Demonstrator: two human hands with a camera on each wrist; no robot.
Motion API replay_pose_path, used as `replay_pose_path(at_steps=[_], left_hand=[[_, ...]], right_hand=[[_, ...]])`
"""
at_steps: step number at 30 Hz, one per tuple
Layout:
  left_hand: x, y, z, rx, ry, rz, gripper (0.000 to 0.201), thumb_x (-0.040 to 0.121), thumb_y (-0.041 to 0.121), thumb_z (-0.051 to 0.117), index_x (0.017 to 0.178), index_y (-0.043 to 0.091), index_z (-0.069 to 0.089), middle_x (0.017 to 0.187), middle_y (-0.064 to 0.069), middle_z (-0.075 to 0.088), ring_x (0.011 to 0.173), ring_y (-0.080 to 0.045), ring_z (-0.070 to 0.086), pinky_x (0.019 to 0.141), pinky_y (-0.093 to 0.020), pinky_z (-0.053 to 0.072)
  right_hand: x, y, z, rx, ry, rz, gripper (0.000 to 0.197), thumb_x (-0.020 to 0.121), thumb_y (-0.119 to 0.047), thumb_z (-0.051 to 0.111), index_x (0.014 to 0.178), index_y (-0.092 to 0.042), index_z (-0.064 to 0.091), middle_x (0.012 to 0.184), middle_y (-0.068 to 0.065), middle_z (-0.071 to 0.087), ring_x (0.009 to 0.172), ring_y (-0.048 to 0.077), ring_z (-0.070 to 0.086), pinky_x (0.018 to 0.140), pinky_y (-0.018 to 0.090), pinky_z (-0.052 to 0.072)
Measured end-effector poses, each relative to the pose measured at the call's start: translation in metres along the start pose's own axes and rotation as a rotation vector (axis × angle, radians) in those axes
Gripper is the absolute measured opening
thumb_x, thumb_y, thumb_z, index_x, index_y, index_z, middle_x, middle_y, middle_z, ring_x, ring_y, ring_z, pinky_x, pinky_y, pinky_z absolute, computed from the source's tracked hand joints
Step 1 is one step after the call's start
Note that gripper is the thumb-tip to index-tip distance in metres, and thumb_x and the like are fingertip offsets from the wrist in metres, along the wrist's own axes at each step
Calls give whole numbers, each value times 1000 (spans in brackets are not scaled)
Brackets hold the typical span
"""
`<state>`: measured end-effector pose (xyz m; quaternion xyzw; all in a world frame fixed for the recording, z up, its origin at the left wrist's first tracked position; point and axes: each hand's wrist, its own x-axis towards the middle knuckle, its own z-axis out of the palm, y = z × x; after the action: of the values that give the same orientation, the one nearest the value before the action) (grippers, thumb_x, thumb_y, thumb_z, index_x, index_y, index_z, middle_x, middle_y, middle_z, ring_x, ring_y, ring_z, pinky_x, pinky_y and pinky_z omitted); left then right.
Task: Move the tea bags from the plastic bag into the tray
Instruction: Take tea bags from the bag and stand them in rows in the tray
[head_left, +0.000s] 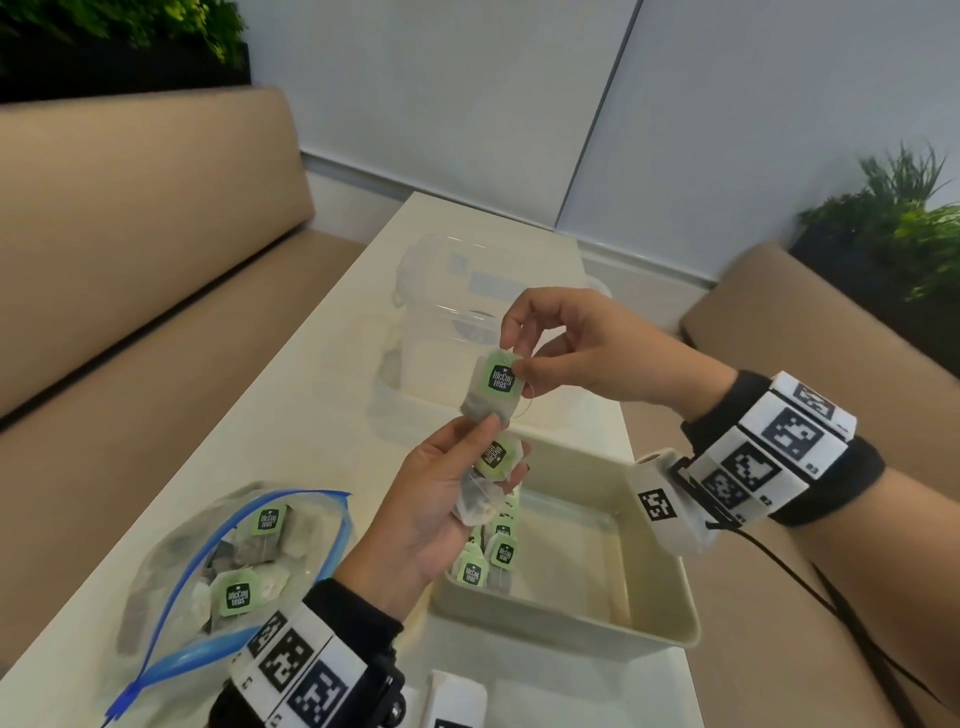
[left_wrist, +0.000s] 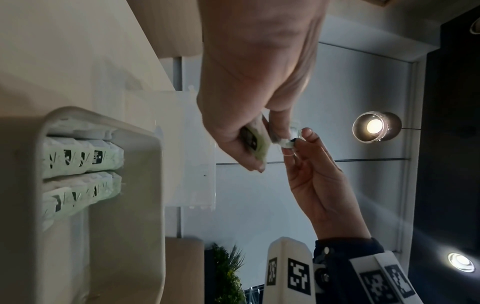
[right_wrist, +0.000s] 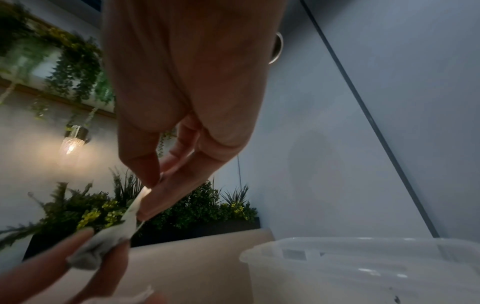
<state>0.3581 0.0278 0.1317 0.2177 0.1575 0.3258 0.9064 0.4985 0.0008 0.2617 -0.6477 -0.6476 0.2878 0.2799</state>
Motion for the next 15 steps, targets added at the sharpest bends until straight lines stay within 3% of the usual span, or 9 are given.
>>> replay_pose_path(at_steps=[6,11,15], left_hand=[[2,0,-3,2,3,60,15,66,12,64,73,13,78,81,-8,73,71,-19,69,63,-27,59],[4,2,-6,-35,31,74,25,71,17,63,92,8,72,90,-12,72,73,-21,70,61,-28,58],[6,3,-7,-76,61,75,33,71,20,62,100,5,65,91,-15,70,71,-21,70,59,-28,58]], right_hand=[[-1,0,2,10,25,-18,15,84,0,64,97,-5,59,96,20,64,77,33,70,76,39,59],[-2,2,1,20,23,-23,18,85,1,63,100,-6,58,95,21,63,78,33,69,77,37,59],[0,5,1,-9,22,-12,23,85,-2,64,107,-9,61,86,8,63,78,29,70,78,37,58]])
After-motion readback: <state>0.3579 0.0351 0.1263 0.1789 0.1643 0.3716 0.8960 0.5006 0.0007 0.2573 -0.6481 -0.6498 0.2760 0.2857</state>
